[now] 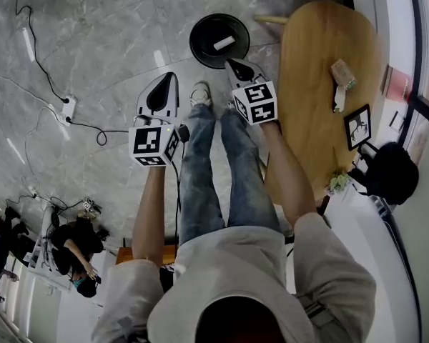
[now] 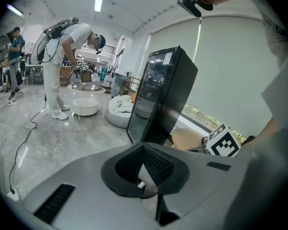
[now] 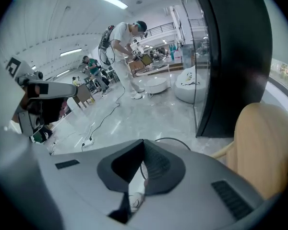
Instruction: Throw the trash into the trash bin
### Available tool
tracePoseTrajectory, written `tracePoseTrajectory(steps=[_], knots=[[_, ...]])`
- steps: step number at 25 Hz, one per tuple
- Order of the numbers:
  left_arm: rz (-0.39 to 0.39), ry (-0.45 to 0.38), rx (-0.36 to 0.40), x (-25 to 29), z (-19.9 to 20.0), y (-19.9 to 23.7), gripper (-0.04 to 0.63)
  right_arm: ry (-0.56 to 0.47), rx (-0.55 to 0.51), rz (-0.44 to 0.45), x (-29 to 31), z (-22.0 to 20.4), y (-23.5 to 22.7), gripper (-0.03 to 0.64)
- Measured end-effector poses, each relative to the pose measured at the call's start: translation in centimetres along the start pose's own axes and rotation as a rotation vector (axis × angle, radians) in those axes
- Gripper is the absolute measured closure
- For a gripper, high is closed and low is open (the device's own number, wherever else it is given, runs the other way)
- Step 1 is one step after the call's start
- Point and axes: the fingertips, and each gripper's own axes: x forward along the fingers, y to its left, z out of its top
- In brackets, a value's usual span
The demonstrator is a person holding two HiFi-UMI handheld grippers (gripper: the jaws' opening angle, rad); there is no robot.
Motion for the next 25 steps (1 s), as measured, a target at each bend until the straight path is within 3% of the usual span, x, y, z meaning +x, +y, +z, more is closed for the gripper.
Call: tracePoseTrajectory(steps=[7, 14, 25], knots=[[-0.044, 0.021, 0.033, 1.3, 0.3, -1.9, 0.578, -0.072, 0.043, -0.035, -2.2, 1.2, -1.2, 0.588], [-0.133, 0.05, 0.089, 3.8, 0.9, -6.4, 0.578, -0.123, 0.114, -0.119, -5.9, 0.6, -5.4, 0.588], [-0.323, 0.097, 0.215, 8.0, 0.9, -17.4, 0.578, -0.178, 0.276, -0.315, -14.8, -5.3, -14.1, 0.588]])
